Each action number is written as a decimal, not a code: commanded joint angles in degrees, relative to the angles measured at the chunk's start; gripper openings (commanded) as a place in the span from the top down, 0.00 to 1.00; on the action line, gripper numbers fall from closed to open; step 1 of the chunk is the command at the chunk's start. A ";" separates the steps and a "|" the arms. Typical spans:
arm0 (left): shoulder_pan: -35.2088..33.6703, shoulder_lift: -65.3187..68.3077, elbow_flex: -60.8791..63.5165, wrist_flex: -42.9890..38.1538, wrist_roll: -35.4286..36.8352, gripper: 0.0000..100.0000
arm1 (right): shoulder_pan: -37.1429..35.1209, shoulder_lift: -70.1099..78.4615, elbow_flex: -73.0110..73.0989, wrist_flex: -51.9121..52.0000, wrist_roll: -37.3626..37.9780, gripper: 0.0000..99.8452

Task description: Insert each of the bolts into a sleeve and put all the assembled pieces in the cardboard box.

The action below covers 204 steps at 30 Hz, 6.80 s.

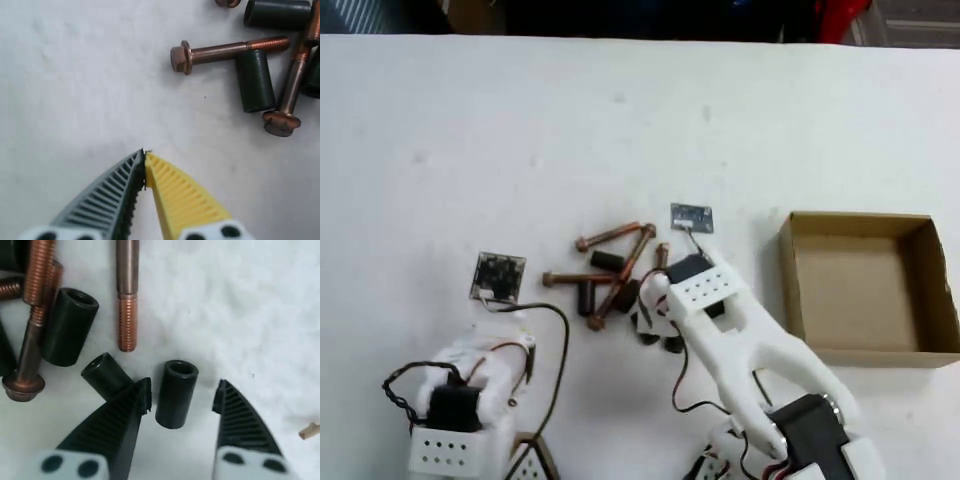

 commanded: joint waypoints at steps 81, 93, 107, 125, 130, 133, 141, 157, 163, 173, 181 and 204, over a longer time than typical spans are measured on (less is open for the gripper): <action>0.66 -0.48 -0.09 -1.14 0.26 0.98 | 13.05 5.32 1.58 -6.20 71.38 0.85; 0.66 -0.48 -0.09 -1.14 0.26 0.98 | 13.49 7.78 -0.70 -5.85 71.56 0.96; -0.22 -0.48 -0.09 -3.08 0.09 0.98 | 13.41 -5.93 -2.02 -1.89 66.11 0.98; -12.35 -0.48 -0.09 -9.85 -31.38 0.98 | 13.58 -46.55 12.04 0.84 54.59 0.98; -12.09 -0.48 -0.18 -11.78 -31.65 0.98 | 17.36 -52.97 16.70 0.57 54.68 0.98; -11.74 -0.48 -0.53 -13.10 -31.74 0.98 | 21.14 -57.19 19.60 0.40 54.68 0.98; -4.79 -0.48 -9.67 -7.47 -31.74 0.98 | 21.76 -70.90 25.76 0.48 54.33 0.98; 2.86 43.91 -34.11 -14.51 -32.79 0.98 | 21.76 -89.27 34.81 -2.24 48.88 0.98; 9.27 63.87 -47.03 -14.51 -26.11 0.98 | 21.76 -89.36 39.65 -9.27 48.88 0.98; 17.19 94.46 -70.59 -12.22 -21.10 0.97 | 21.76 -89.36 43.87 -15.25 48.88 0.98; 20.53 114.33 -98.29 3.43 -15.56 0.97 | 21.76 -89.36 43.96 -15.52 46.51 0.98; 24.31 157.41 -155.08 27.25 -9.32 0.86 | 26.95 -89.45 45.89 -17.98 41.41 0.98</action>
